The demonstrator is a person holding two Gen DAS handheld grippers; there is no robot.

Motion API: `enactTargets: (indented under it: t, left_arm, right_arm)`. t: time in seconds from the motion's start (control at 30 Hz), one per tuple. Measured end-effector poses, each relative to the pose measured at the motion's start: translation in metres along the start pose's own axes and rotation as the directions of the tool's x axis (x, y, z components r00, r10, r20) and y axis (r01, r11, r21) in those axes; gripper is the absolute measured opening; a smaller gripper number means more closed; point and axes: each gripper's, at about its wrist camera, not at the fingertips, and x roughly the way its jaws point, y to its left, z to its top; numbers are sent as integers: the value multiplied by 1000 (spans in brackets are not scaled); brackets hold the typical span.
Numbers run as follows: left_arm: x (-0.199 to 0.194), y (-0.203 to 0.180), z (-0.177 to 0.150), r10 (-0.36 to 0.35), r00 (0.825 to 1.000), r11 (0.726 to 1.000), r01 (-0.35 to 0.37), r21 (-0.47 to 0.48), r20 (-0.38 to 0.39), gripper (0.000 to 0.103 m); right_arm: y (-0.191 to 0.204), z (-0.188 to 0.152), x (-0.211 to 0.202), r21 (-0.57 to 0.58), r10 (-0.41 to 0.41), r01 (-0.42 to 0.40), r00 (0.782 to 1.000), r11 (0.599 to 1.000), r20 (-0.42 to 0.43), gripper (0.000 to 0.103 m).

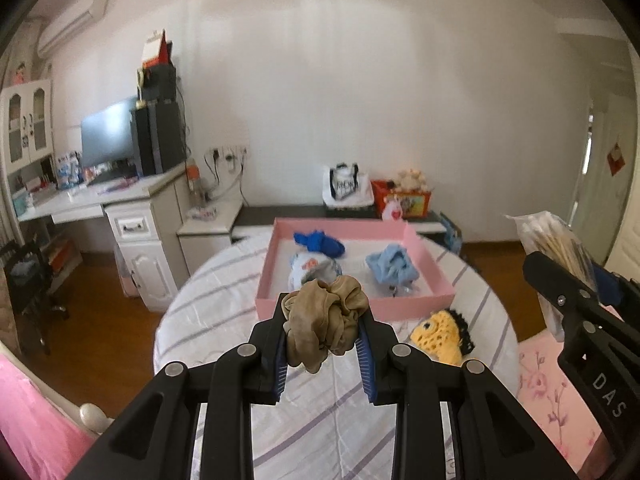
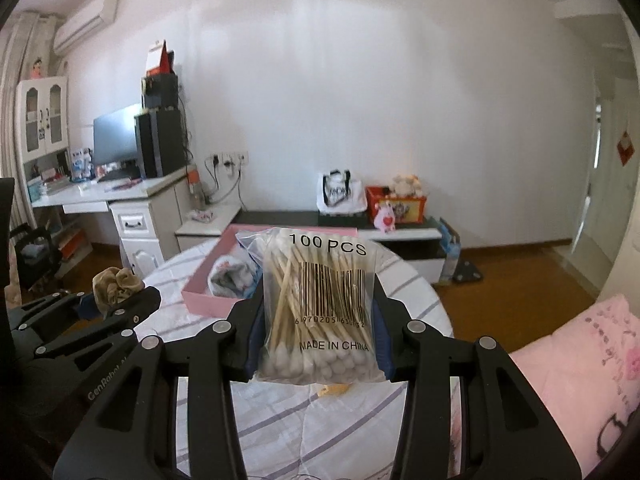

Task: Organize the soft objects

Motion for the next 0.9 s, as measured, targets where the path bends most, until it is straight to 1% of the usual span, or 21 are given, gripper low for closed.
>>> enactTargets:
  t: [0.17,0.4,0.57,0.77,0.9]
  left_arm:
    - [-45,-3,-4,16,996,1000,-16,6,92,26]
    - [-92,-8,-17,12,984,1000,-14,12,179,26]
    - [-123,-6,-33,23,972,1000,-26,10,234,26]
    - [-137,-3,-64,13,967,1000,-12,-5,256,26]
    - [-142,3,-79,19,969,1000,-16,-13,245,26]
  right_arm:
    - [7,6,-27,-12,7,-6,998,1000,67,41]
    - [11,11,-58,-22,15,-12,989,1000,145,41]
    - [13,11,-79,-27,20,-16,981,1000,192,41]
    - [16,11,-94,-32,21,-14,975,999,223,41]
    - [17,10,-95,-32,22,-16,975,999,222,41]
